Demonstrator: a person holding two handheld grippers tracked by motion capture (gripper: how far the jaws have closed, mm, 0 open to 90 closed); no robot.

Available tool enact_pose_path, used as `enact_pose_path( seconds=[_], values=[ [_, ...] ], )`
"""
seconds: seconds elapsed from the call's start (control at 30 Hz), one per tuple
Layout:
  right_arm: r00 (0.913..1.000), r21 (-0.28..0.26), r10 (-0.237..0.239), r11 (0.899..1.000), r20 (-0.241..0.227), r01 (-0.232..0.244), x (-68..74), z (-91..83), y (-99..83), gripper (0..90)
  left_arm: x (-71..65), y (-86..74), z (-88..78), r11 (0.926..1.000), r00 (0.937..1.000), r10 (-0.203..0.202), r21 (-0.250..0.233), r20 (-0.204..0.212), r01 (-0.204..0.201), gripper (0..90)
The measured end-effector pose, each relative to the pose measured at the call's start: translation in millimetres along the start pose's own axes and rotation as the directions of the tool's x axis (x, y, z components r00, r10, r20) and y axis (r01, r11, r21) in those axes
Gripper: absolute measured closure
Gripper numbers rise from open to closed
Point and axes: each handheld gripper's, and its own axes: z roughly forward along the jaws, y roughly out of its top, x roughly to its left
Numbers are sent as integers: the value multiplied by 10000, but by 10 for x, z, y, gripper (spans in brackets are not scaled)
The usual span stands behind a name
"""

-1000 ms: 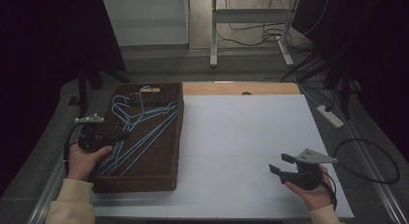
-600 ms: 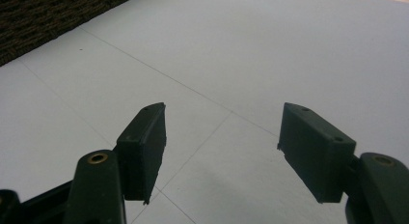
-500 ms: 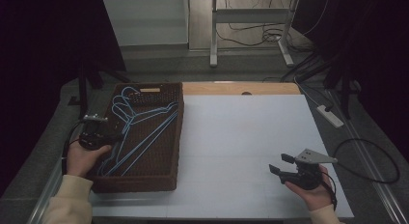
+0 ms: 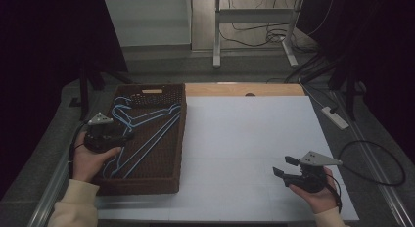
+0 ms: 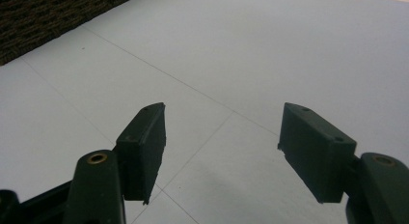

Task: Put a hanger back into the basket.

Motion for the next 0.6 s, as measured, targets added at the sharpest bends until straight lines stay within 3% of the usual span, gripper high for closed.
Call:
enact_pose_path(
  seconds=[0.23,0.47,0.57,0.6],
  values=[
    [10000,61,11,10000,-72,-10,-7,5,-4,332,-205,-36,-188,9959,9970,179,-896,748,-112,354],
    [9998,142,25,9999,-175,-22,-5,21,-1,324,-424,-140,-297,9857,9903,512,-1658,1289,-294,344],
    [9997,211,40,9998,-239,-35,-15,31,-8,320,-515,-187,-305,9823,9882,732,-1809,1343,-482,338],
    [9996,218,63,9997,-264,-58,-20,33,-11,320,-603,-236,-294,9807,9860,923,-1843,1389,-659,336]
  ],
)
